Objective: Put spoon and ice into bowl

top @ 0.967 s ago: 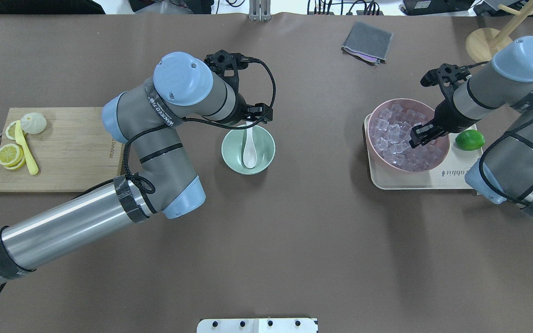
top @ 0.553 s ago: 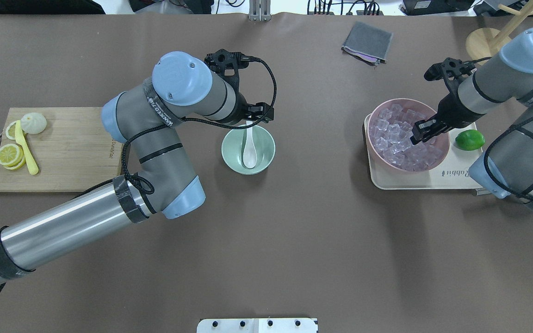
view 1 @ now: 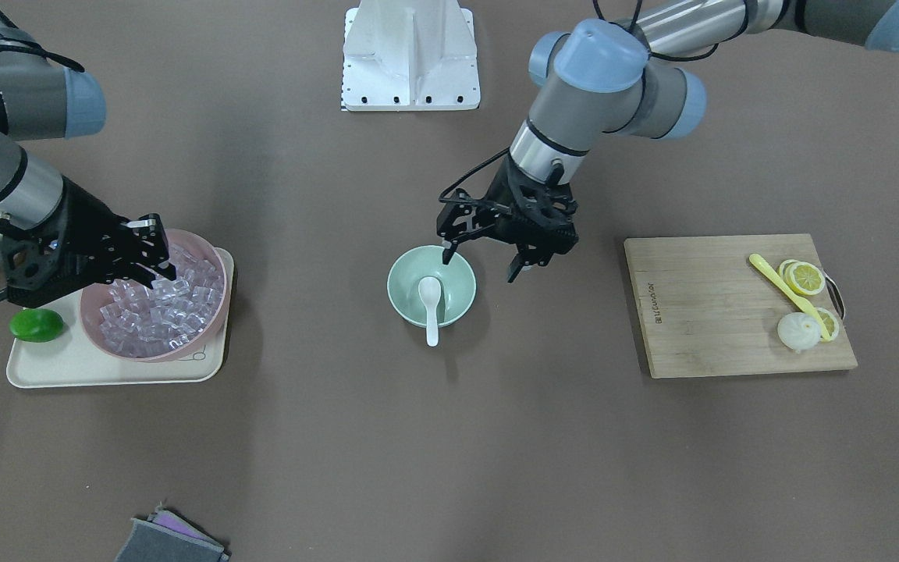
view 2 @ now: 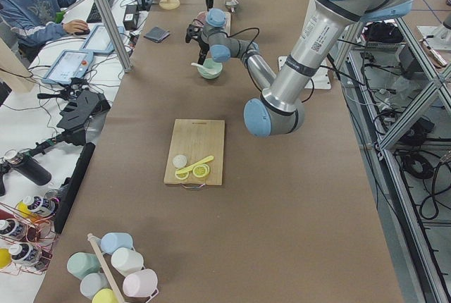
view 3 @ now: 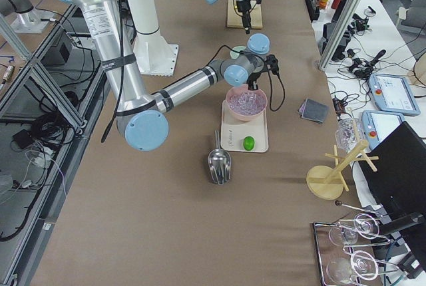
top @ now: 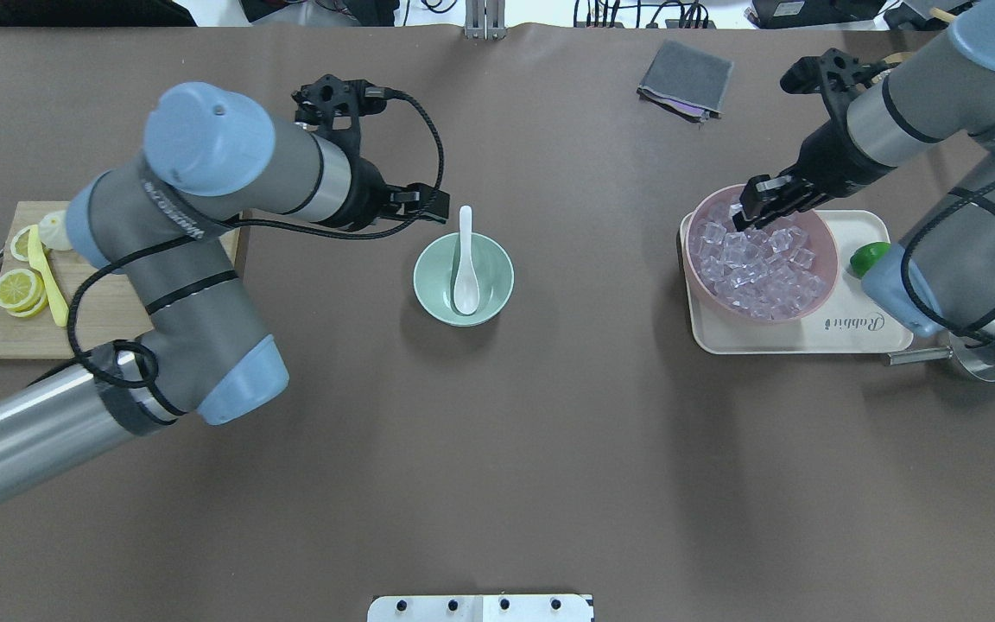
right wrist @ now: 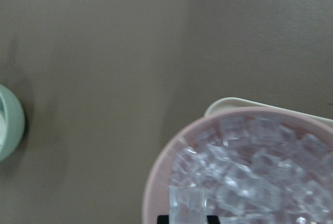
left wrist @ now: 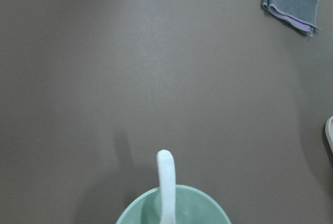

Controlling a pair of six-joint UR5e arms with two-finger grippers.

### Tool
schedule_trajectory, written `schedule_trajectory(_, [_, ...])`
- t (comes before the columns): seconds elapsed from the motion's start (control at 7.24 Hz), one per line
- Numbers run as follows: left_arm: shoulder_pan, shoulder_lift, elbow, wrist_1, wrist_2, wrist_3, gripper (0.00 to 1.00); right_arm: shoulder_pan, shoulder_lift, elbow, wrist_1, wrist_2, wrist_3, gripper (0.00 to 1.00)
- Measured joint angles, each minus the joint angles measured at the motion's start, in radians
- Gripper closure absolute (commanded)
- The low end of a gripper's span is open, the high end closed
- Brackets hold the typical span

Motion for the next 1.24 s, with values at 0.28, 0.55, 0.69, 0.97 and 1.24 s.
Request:
schedule_trajectory(0.28, [-0.117, 0.161, -0.084, -0.003, -0.134, 0.149, 0.03, -0.129, 0.141, -0.020, 0.002, -0.122, 0.235, 1.00])
schedule_trajectory(0.55, [-0.253, 0.274, -0.112, -0.008, -0.267, 0.290, 0.02, -0.264, 0.317, -0.132, 0.009, -0.314, 0.402, 1.00])
schedule_trajectory(0.69, [-0.295, 0.300, -0.115, -0.008, -0.305, 0.334, 0.02, -0.314, 0.382, -0.193, 0.029, -0.385, 0.446, 0.68])
schedule_trajectory(0.97, [-0.318, 0.308, -0.116, -0.008, -0.316, 0.353, 0.02, -0.390, 0.412, -0.250, 0.093, -0.473, 0.514, 0.00])
schedule_trajectory(1.24, [-0.320, 0.306, -0.111, -0.007, -0.312, 0.352, 0.02, -0.418, 0.387, -0.237, 0.139, -0.517, 0.537, 0.00])
